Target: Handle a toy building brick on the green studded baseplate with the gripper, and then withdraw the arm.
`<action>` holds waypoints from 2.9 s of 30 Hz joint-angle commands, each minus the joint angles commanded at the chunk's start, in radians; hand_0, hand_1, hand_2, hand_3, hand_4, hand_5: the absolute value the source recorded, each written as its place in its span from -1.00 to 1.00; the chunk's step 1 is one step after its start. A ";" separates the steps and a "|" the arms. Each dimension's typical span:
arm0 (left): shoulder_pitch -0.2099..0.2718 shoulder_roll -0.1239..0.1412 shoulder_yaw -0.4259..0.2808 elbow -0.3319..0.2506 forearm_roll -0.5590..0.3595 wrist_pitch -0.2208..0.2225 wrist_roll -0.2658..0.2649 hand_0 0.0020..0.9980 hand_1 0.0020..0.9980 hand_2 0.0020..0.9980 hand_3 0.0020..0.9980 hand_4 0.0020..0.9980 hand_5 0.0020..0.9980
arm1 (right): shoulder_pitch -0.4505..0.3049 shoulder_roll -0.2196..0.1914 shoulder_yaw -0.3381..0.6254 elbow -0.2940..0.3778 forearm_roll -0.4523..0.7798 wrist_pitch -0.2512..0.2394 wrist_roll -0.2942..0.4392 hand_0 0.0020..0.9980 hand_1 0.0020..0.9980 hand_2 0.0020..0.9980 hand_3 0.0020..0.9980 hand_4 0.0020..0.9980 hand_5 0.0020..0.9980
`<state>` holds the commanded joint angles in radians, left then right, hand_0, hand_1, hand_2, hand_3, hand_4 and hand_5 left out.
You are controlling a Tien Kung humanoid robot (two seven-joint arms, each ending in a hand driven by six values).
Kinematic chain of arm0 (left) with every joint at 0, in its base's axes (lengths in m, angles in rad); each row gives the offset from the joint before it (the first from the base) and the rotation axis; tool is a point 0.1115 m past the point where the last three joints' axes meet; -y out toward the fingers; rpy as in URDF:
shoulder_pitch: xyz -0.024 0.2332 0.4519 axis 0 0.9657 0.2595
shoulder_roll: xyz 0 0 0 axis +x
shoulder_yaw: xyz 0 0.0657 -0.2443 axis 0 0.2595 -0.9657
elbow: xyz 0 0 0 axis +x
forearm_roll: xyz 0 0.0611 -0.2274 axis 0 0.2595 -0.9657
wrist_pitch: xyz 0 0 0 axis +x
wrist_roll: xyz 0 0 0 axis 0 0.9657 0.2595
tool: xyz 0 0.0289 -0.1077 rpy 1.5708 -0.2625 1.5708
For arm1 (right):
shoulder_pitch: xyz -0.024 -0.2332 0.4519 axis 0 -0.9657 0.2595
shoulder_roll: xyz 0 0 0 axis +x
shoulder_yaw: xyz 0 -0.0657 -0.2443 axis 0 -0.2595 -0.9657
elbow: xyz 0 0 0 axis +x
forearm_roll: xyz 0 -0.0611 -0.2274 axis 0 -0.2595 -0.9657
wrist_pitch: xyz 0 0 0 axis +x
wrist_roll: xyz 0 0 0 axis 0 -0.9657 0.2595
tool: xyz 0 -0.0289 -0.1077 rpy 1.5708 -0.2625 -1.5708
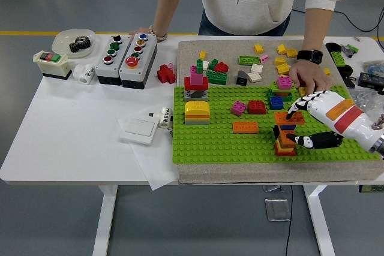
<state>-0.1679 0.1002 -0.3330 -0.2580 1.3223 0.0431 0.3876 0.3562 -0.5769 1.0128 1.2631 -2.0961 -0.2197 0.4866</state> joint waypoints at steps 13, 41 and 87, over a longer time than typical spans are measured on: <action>-0.002 0.000 0.000 0.000 0.003 -0.002 -0.001 0.09 0.25 0.38 0.23 0.28 0.49 | -0.002 0.002 0.000 -0.005 0.000 0.003 0.001 0.04 0.09 0.19 0.08 0.55 -0.11; -0.004 0.000 0.000 0.000 0.003 -0.003 -0.003 0.10 0.26 0.38 0.23 0.28 0.49 | 0.001 0.000 -0.003 -0.018 -0.001 0.018 0.002 0.00 0.07 0.18 0.08 0.54 -0.13; -0.002 -0.001 -0.002 0.000 0.011 -0.007 -0.004 0.10 0.26 0.38 0.23 0.28 0.48 | 0.000 0.004 -0.011 -0.012 0.035 0.001 0.016 -0.02 0.05 0.18 0.09 0.54 -0.16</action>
<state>-0.1701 0.0992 -0.3348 -0.2575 1.3330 0.0358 0.3834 0.3564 -0.5732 1.0018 1.2510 -2.0614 -0.2190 0.5026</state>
